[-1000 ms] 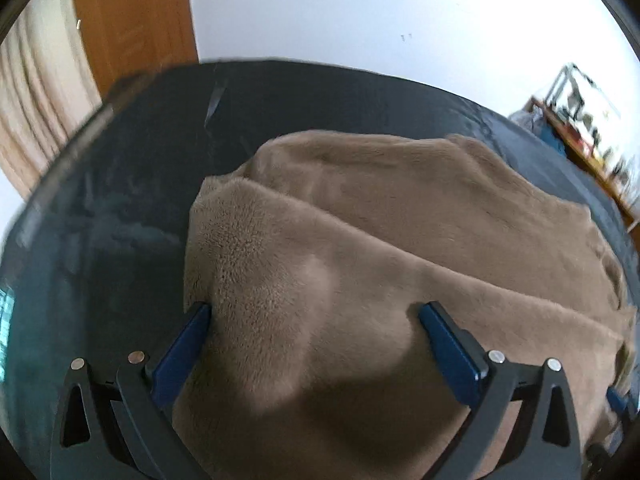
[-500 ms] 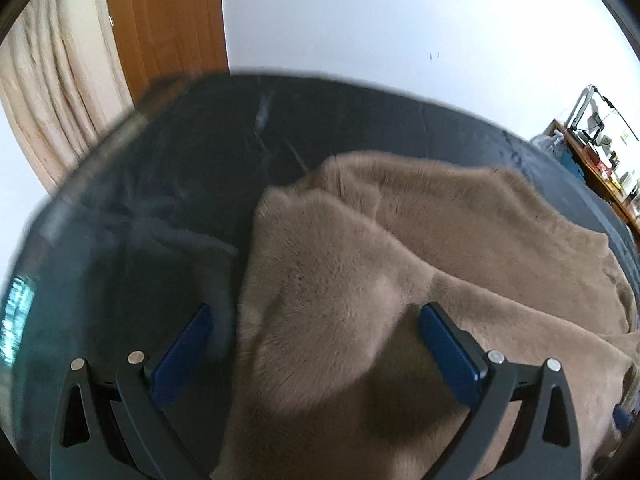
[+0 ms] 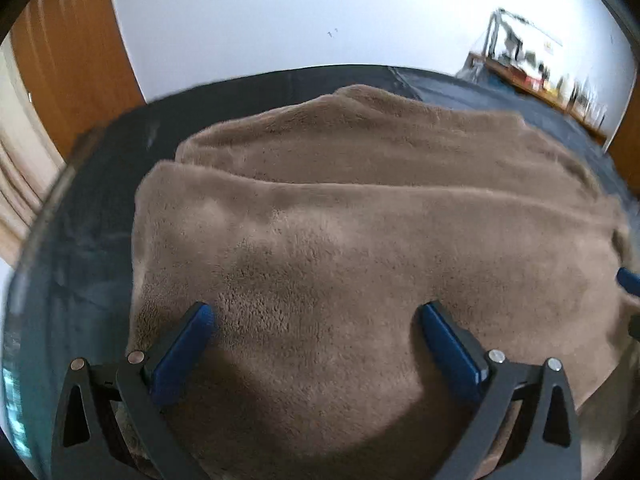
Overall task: Fold clothes
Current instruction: 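Smooth the folded sweater flat with both open grippers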
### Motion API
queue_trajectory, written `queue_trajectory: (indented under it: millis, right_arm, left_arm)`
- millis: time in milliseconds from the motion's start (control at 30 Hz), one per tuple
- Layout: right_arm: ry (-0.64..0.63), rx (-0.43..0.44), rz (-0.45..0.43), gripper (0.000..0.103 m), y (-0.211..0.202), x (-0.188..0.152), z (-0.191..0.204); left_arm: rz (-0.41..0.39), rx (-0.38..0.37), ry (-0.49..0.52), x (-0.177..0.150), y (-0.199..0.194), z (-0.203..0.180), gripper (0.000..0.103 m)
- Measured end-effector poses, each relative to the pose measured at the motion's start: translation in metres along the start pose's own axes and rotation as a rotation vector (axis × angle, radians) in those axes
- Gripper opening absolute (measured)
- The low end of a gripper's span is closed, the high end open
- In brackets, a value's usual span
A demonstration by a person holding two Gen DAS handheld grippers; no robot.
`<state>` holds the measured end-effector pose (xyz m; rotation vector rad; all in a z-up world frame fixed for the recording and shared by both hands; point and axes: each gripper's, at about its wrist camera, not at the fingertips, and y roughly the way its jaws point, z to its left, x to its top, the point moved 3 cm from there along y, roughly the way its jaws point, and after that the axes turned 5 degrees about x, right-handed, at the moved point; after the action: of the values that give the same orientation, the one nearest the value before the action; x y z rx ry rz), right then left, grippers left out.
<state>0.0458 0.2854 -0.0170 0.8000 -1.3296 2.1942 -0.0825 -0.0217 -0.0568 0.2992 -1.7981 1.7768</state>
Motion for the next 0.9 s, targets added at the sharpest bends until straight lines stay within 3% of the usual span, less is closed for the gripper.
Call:
queue_trajectory:
  millis: [100, 167, 400, 633, 733, 900]
  right_arm:
    - [0.031, -0.022, -0.099, 0.088, -0.019, 0.004, -0.007]
    - [0.046, -0.015, -0.104, 0.088, -0.019, 0.006, -0.01]
    - [0.047, -0.034, -0.004, 0.089, -0.001, 0.007, -0.018]
    - [-0.04, -0.133, 0.048, 0.094, 0.009, 0.004, -0.005]
    - [-0.094, -0.183, 0.081, 0.101, 0.018, 0.003, 0.004]
    - [-0.194, -0.31, 0.134, 0.102, 0.032, 0.0, 0.019]
  left_arm:
    - [-0.004, 0.003, -0.018, 0.0, 0.002, 0.003, 0.103]
    - [-0.009, 0.015, -0.009, -0.001, 0.003, 0.0, 0.103]
    - [-0.018, 0.017, -0.004, -0.009, 0.004, -0.005, 0.103]
    - [-0.042, 0.021, -0.003, -0.007, -0.002, -0.005, 0.103]
    - [-0.05, 0.03, 0.0, -0.009, -0.005, -0.006, 0.103]
    - [-0.06, 0.046, 0.007, -0.012, -0.012, -0.009, 0.103]
